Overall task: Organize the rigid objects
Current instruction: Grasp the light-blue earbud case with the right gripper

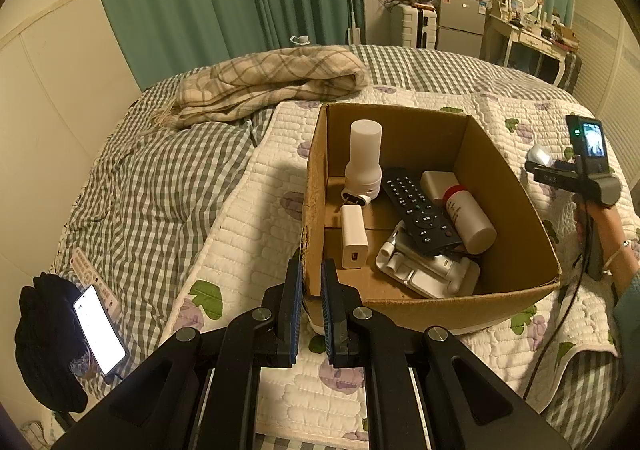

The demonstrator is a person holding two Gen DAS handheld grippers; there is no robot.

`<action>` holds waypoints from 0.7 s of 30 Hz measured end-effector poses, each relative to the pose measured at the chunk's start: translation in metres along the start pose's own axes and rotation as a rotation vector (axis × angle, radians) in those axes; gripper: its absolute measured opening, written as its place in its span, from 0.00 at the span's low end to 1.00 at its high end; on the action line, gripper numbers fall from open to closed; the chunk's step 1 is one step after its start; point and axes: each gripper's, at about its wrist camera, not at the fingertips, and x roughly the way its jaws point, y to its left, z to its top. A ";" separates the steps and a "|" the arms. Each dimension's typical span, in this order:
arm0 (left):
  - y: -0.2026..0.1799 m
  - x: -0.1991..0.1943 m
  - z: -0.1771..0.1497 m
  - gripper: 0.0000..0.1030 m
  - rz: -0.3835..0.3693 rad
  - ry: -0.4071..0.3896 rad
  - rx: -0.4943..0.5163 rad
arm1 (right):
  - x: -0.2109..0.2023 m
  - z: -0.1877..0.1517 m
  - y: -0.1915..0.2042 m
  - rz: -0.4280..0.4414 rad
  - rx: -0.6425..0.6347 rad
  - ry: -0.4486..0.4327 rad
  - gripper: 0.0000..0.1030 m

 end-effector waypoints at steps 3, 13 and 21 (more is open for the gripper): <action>0.000 0.000 0.000 0.08 -0.001 0.000 0.001 | 0.011 0.005 0.000 -0.014 0.007 -0.001 0.82; 0.000 0.000 -0.002 0.08 -0.006 -0.002 -0.003 | 0.015 0.010 0.010 -0.088 -0.035 -0.046 0.56; 0.000 0.000 -0.002 0.08 -0.004 -0.004 -0.001 | -0.034 0.004 0.019 -0.090 -0.069 -0.132 0.56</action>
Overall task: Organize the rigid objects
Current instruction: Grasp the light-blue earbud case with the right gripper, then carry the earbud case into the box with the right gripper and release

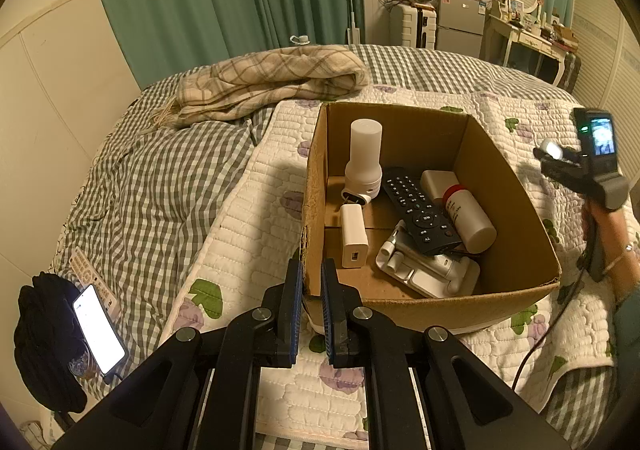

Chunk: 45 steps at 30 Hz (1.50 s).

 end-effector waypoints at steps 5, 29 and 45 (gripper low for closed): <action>0.000 0.001 -0.001 0.08 0.004 0.000 0.007 | -0.060 0.016 0.007 0.083 0.008 -0.078 0.56; -0.001 -0.001 0.000 0.08 -0.005 -0.004 -0.002 | -0.203 0.047 0.191 0.510 -0.238 -0.161 0.56; 0.000 -0.001 -0.001 0.08 -0.007 -0.013 0.000 | -0.132 0.022 0.221 0.452 -0.236 0.050 0.56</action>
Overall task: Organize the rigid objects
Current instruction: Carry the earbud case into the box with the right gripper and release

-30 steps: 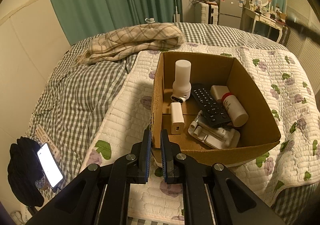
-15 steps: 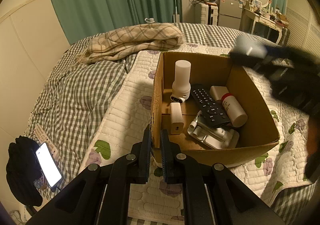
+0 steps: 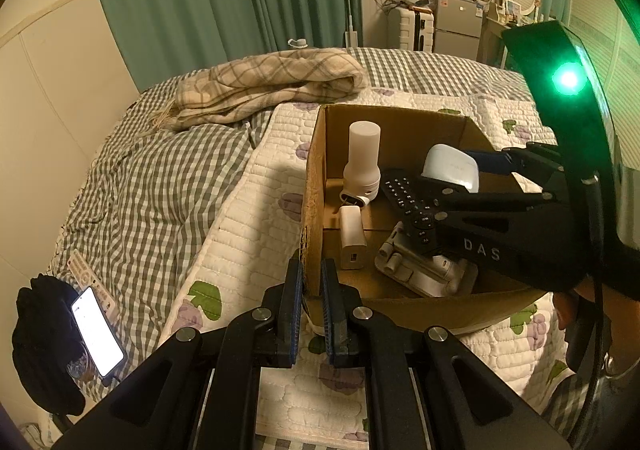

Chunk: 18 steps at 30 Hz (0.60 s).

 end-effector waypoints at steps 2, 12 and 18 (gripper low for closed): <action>0.000 0.000 0.000 0.08 0.000 0.000 0.000 | 0.001 0.002 0.000 -0.007 0.007 0.014 0.56; 0.001 0.002 0.001 0.08 -0.009 0.001 -0.003 | -0.030 0.005 -0.007 -0.066 0.026 -0.083 0.86; 0.005 0.001 -0.001 0.08 -0.017 -0.004 -0.011 | -0.064 -0.020 -0.018 -0.103 0.100 -0.149 0.88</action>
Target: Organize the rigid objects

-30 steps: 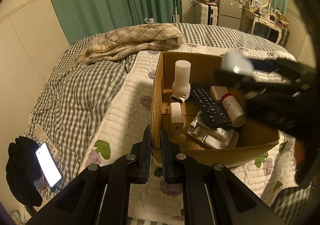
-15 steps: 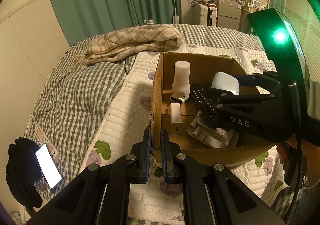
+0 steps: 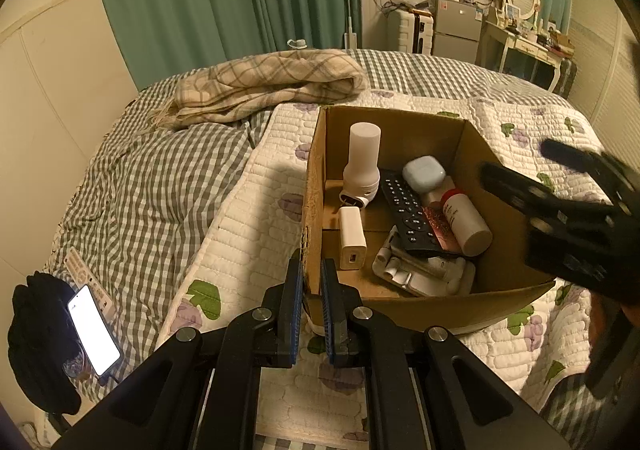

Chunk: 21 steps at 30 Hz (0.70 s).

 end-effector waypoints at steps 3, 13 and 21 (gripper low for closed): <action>0.003 -0.006 -0.002 0.08 0.003 -0.005 -0.006 | -0.020 -0.015 -0.012 -0.016 0.055 -0.022 0.88; -0.001 -0.072 -0.003 0.08 -0.062 -0.133 -0.025 | -0.086 -0.027 -0.036 -0.075 0.126 -0.105 0.88; -0.021 -0.137 -0.006 0.30 -0.092 -0.324 -0.010 | -0.154 -0.034 -0.033 -0.121 0.113 -0.212 0.90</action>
